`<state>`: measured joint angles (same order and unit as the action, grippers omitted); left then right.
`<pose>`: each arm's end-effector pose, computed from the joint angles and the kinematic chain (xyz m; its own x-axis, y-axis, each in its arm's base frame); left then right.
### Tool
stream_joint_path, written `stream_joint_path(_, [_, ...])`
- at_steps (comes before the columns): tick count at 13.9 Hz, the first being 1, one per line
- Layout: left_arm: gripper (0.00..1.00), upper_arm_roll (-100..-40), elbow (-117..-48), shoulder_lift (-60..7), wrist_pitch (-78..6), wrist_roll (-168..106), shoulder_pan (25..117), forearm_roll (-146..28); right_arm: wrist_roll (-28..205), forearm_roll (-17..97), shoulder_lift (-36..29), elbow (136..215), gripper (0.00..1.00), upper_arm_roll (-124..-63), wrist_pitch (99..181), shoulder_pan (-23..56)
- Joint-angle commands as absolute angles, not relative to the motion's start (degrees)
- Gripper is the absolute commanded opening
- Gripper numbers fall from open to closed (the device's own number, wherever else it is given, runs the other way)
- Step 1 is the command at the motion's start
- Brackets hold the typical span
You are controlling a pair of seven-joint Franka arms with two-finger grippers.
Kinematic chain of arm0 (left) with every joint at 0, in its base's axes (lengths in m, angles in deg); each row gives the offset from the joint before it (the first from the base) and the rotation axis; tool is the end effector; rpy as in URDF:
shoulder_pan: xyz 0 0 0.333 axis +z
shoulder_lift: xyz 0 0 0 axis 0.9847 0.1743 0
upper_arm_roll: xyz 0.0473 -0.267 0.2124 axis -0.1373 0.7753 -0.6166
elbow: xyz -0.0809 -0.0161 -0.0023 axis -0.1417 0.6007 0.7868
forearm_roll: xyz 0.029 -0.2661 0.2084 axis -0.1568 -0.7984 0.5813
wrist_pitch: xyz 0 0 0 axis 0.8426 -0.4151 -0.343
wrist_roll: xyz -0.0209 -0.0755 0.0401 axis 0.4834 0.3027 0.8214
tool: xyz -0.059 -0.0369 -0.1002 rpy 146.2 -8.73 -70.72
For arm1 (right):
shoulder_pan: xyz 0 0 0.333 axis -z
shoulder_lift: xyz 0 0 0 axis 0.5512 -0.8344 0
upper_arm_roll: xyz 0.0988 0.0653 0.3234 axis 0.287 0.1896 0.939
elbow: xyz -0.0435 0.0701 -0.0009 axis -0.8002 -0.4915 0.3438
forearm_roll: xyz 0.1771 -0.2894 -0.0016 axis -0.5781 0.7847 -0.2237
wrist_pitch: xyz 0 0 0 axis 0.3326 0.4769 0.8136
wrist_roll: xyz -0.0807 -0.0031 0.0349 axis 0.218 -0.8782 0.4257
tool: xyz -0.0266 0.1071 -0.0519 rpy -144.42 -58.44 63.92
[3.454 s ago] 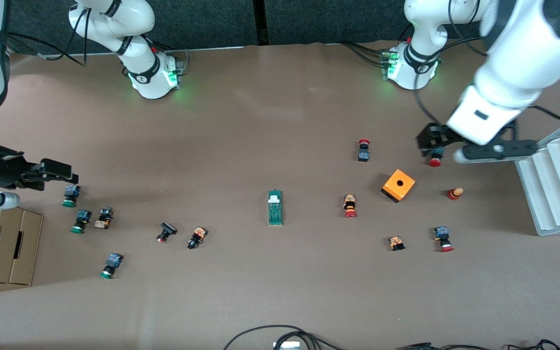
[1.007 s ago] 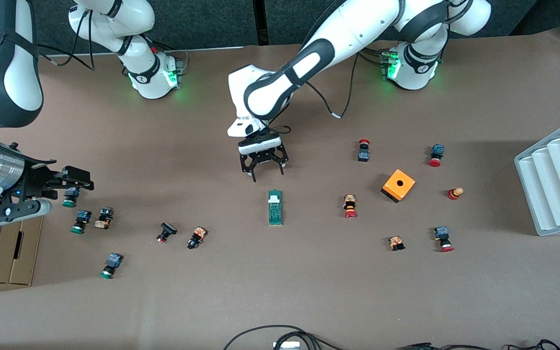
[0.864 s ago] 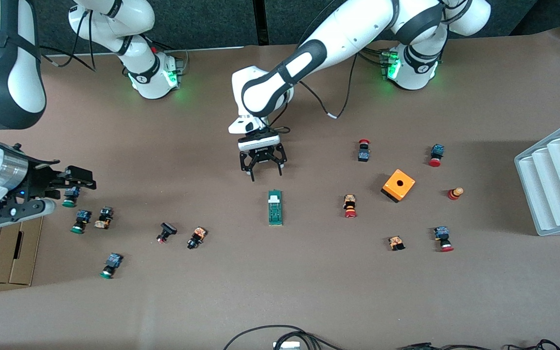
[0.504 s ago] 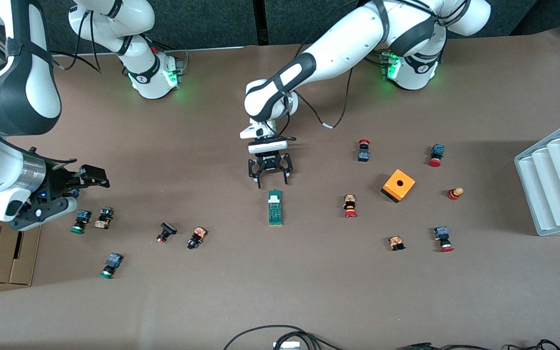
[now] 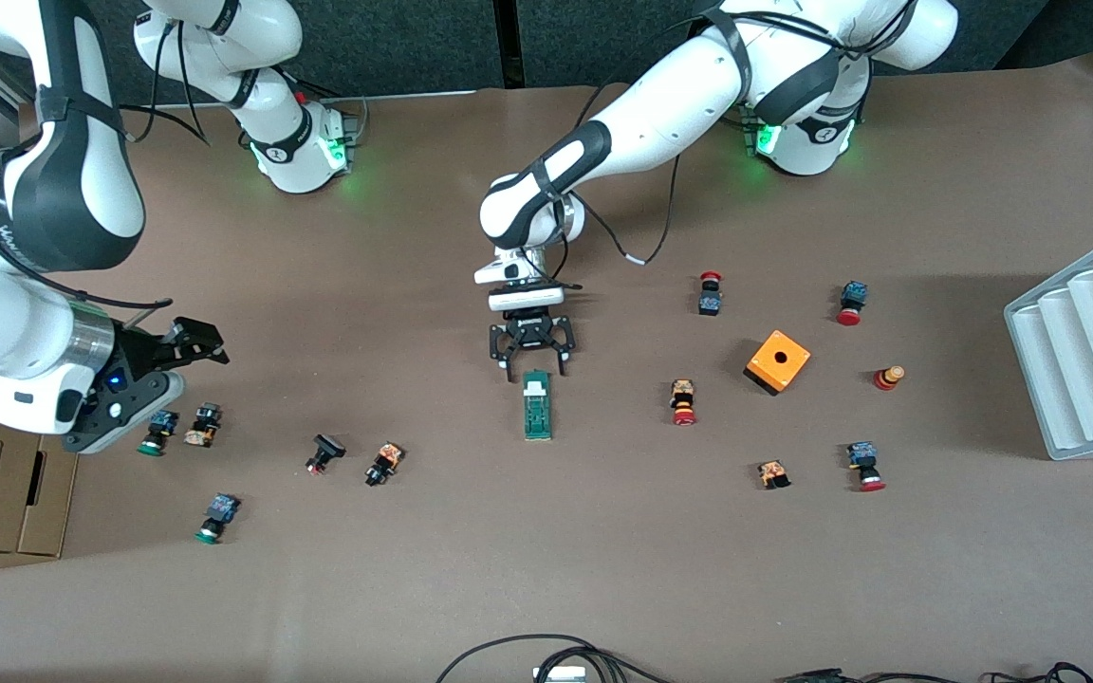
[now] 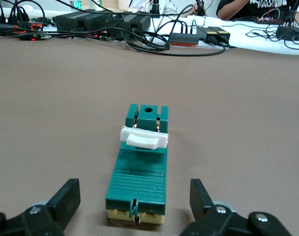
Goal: Close load switch with both arms
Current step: 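Reach the right gripper toward the white lever while the left gripper holds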
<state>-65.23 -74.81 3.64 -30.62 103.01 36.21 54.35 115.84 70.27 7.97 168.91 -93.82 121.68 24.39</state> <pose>0.3792 -0.5525 0.1406 0.4358 0.0995 0.8945 0.1314 -0.9903 0.0461 0.5628 0.0525 0.5209 0.8224 0.5666 -0.0503 0.5551 -0.8187 -0.1465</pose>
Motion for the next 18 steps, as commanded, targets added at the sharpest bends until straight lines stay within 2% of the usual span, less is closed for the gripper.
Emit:
stream_joint_path(1, [0.95,-65.7,-73.1,6.6,-27.7,105.6,34.3,57.8,118.3,69.2,9.4,171.5,1.00,-93.1,123.1,23.8])
stream_joint_path(2, [0.90,-65.8,-73.1,6.6,-27.5,105.6,34.3,58.3,118.8,69.3,9.4,171.7,1.00,-92.9,122.9,22.7])
stream_joint_path(10, [0.76,-67.1,-73.1,7.4,-27.4,106.0,33.9,62.4,123.5,69.2,6.6,173.9,1.00,-92.9,126.6,14.2])
stream_joint_path(18, [0.75,-67.4,-73.2,8.3,-27.3,106.2,33.8,63.8,125.1,69.9,1.9,174.9,1.00,-92.9,136.4,6.7])
